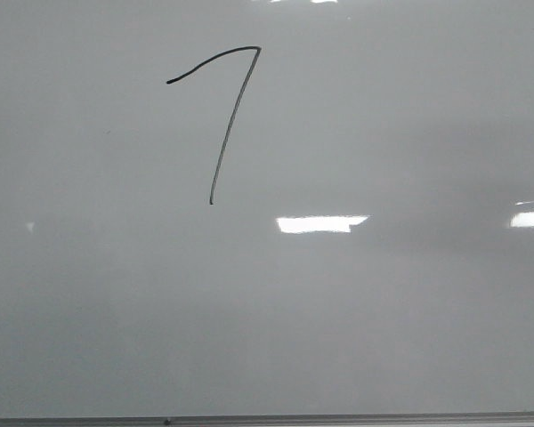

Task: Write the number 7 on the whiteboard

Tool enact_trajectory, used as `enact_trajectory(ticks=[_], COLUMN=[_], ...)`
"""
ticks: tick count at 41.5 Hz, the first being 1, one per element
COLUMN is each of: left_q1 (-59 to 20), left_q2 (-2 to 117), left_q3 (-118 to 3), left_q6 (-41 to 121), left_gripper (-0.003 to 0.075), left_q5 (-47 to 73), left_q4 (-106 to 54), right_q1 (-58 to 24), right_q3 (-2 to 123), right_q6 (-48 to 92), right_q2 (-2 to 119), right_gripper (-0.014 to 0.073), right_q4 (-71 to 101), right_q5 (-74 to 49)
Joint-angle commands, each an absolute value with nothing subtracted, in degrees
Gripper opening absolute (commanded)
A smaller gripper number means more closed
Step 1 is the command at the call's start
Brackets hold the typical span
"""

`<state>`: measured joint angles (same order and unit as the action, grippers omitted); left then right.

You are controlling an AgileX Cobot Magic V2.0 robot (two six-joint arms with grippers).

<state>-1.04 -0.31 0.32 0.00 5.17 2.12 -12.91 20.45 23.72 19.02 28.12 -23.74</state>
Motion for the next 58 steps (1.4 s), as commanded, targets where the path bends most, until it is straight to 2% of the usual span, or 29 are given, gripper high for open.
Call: enact_trajectory(ticks=[1,11,24,37,58], left_q1=[-1.24,-1.24,-1.24,-1.24,-1.24], left_q2=[-1.07,-1.07,-1.07,-1.07,-1.07], left_q3=[0.5,0.5,0.5,0.5,0.5], left_q6=[-0.53,-0.53,-0.53,-0.53,-0.53], left_gripper=[-0.002,-0.002,-0.002,-0.002,-0.002], left_q5=[0.0,0.0,0.0,0.0,0.0], left_q4=[2.12,2.12,2.12,2.12,2.12], right_q1=[-12.56,-12.14,-3.66,2.67,3.0], right_q3=[21.62,18.6,8.78,-1.45,-1.29], right_q6=[23.77,20.76,-2.0,-2.37,-2.37], right_q2=[19.31,19.25,11.71,-1.96,-1.5], right_gripper=[-0.0069,-0.0069,-0.0069,-0.0069,-0.0069], right_q4=[28.99,23.08,4.16,3.96,3.94], right_q5=[-19.85,-12.07,-6.37,-6.84,-7.88])
